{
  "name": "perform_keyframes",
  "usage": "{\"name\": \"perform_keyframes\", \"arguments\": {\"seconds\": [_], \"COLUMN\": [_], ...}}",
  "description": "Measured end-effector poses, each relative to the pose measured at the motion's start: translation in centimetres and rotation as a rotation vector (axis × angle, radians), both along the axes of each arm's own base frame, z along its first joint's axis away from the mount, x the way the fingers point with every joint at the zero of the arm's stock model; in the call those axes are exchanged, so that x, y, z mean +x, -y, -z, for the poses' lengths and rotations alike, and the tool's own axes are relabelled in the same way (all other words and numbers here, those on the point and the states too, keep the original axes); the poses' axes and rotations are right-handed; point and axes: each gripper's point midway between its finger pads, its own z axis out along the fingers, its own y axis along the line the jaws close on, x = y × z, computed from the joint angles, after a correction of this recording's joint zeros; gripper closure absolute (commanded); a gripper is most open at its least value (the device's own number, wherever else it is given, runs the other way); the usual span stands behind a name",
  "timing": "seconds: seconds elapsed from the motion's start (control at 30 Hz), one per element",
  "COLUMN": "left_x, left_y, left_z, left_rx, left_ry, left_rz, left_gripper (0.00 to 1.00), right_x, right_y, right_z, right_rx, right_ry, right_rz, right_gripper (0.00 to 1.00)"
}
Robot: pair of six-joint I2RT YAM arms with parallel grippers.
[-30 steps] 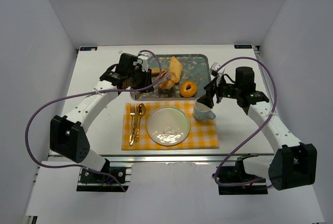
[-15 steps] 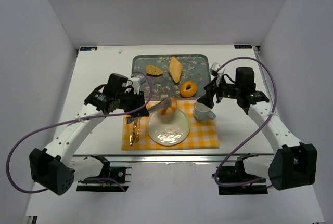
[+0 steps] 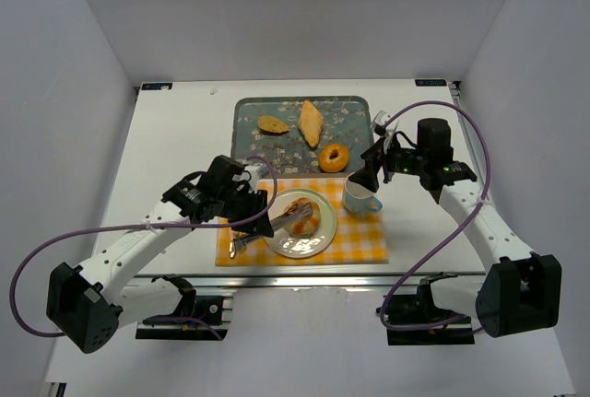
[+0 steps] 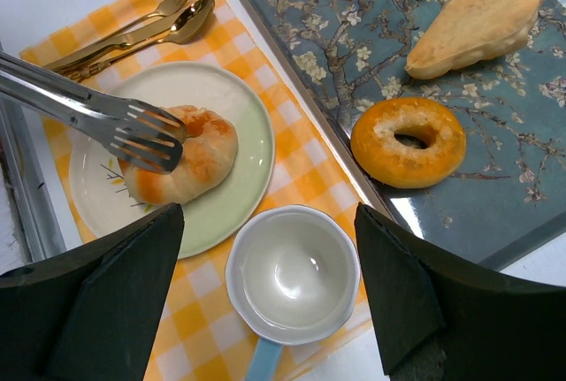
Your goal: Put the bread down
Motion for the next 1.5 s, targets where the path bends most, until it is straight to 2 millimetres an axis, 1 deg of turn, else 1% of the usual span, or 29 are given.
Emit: {"name": "perform_keyframes", "arguments": {"seconds": [0.1,0.27,0.5,0.6,0.67,0.7,0.73,0.77,0.83,0.87,0.93,1.0,1.1,1.13,1.17,1.23,1.27,1.3,1.43,1.5], "left_x": [0.2,0.6,0.9,1.2,1.4,1.6,1.9,2.3,3.2,3.9,5.6,8.0,12.3,13.6,14.6,16.0,16.3,16.5,16.4,16.9], "left_y": [-0.2,-0.4,-0.8,-0.9,-0.9,-1.0,-1.1,-1.3,-2.0,-2.5,-4.0,-6.3,-11.7,-13.8,-16.0,-19.6,-20.7,-21.3,-22.9,-23.6], "left_z": [-0.1,-1.1,-1.7,-2.3,-2.7,-3.0,-3.1,-3.3,-3.7,-4.0,-4.5,-4.7,-4.5,-4.0,-3.5,-1.7,-0.6,0.6,5.7,7.2], "left_rx": [0.008,-0.002,-0.002,-0.005,-0.004,-0.003,0.005,0.016,0.046,0.064,0.108,0.149,0.204,0.227,0.257,0.331,0.367,0.397,0.488,0.507], "left_ry": [0.012,0.054,0.084,0.104,0.119,0.127,0.137,0.15,0.19,0.211,0.26,0.303,0.345,0.358,0.367,0.387,0.39,0.392,0.358,0.358], "left_rz": [-0.02,-0.045,-0.079,-0.091,-0.101,-0.108,-0.121,-0.141,-0.188,-0.216,-0.292,-0.393,-0.577,-0.635,-0.685,-0.75,-0.754,-0.748,-0.688,-0.677], "left_gripper": [0.51,0.49,0.48,0.48,0.56,0.61,0.68,0.77,0.83,0.87,0.88,0.88,0.88,0.88,0.87,0.86,0.86,0.85,0.82,0.79], "right_x": [0.0,0.0,0.0,-0.1,-0.1,-0.1,-0.1,-0.1,-0.1,-0.1,-0.1,-0.2,-0.2,-0.2,-0.2,-0.3,-0.3,-0.4,-0.5,-0.5], "right_y": [0.0,0.0,0.0,-0.1,-0.1,-0.1,-0.1,-0.1,-0.1,-0.1,-0.1,-0.2,-0.2,-0.2,-0.2,-0.1,-0.1,-0.1,0.0,0.0], "right_z": [0.0,0.0,0.0,0.0,0.0,0.0,0.0,0.0,-0.1,-0.1,-0.1,-0.1,-0.1,-0.1,-0.1,0.0,0.1,0.2,0.3,0.4], "right_rx": [-0.001,0.0,0.002,0.003,0.004,0.004,0.004,0.004,0.004,0.004,0.005,0.007,0.005,0.003,-0.001,-0.008,-0.012,-0.015,-0.021,-0.026], "right_ry": [0.001,0.001,0.001,0.0,0.0,0.0,0.0,0.0,0.0,0.0,0.0,0.001,0.008,0.013,0.018,0.026,0.028,0.026,0.027,0.026], "right_rz": [0.0,-0.001,-0.004,-0.006,-0.007,-0.007,-0.007,-0.007,-0.007,-0.008,-0.011,-0.014,-0.022,-0.026,-0.03,-0.035,-0.038,-0.04,-0.044,-0.046], "right_gripper": [0.17,0.17,0.17,0.17,0.17,0.17,0.17,0.17,0.17,0.17,0.17,0.17,0.17,0.17,0.17,0.16,0.16,0.17,0.16,0.16]}}
